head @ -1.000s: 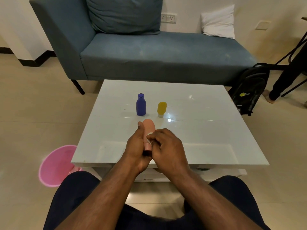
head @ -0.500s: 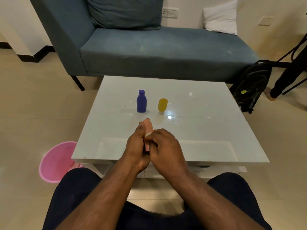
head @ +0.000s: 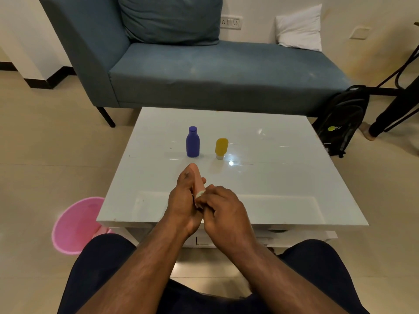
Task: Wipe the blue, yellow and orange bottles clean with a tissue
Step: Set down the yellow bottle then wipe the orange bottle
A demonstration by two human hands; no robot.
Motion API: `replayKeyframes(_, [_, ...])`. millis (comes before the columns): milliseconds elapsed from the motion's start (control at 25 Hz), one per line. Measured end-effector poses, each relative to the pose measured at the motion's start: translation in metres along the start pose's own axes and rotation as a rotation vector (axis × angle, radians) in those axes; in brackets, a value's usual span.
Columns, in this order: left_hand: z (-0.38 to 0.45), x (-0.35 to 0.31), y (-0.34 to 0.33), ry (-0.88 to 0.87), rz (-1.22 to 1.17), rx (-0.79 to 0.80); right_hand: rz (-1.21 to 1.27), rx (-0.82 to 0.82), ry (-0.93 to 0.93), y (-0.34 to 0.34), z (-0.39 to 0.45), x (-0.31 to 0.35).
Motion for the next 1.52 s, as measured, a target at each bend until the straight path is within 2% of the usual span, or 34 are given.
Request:
replayKeyframes(120, [0.000, 0.004, -0.004, 0.008, -0.017, 0.047, 0.023, -0.071, -0.072, 0.008, 0.016, -0.011])
replayKeyframes(320, [-0.006, -0.011, -0.001, -0.090, 0.042, 0.003, -0.054, 0.011, 0.101, -0.007, 0.002, 0.007])
replayKeyframes(480, [-0.012, -0.011, -0.005, -0.116, 0.018, 0.014, -0.037, -0.085, -0.001, 0.004, 0.017, -0.009])
replayKeyframes(640, [-0.014, -0.015, -0.006, -0.106, 0.041, 0.002, -0.073, -0.002, 0.090, -0.005, -0.003, 0.001])
replayKeyframes(800, [-0.015, -0.011, -0.005, -0.101, 0.063, -0.015, -0.042, -0.081, -0.073, 0.005, 0.012, -0.020])
replayKeyframes(960, [-0.013, -0.014, -0.002, -0.118, 0.125, -0.071, -0.113, 0.022, 0.116, -0.006, 0.004, 0.001])
replayKeyframes(1120, [-0.017, -0.017, -0.001, -0.155, 0.134, -0.109, -0.032, -0.079, -0.107, 0.006, 0.011, -0.025])
replayKeyframes(1280, [-0.016, -0.020, 0.001, -0.157, 0.251, -0.182, -0.128, 0.036, 0.092, -0.007, -0.001, -0.001])
replayKeyframes(1320, [-0.016, -0.019, 0.001, -0.139, 0.255, -0.173, -0.099, 0.021, 0.061, -0.003, 0.002, -0.007])
replayKeyframes(1440, [-0.016, -0.015, -0.006, -0.065, 0.221, -0.078, 0.092, -0.133, -0.196, 0.016, 0.011, -0.034])
replayKeyframes(1520, [-0.019, -0.015, -0.012, -0.065, 0.235, -0.051, 0.177, -0.143, -0.251, 0.017, 0.011, -0.031])
Point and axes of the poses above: each hand's wrist, its own z-axis towards the middle knuckle, its own y-axis out of the back of the hand, x = y × z, the point moved 8 cm from there along z, towards the middle knuckle, and after that the axes turned 12 degrees about y, right-handed, at the moved point
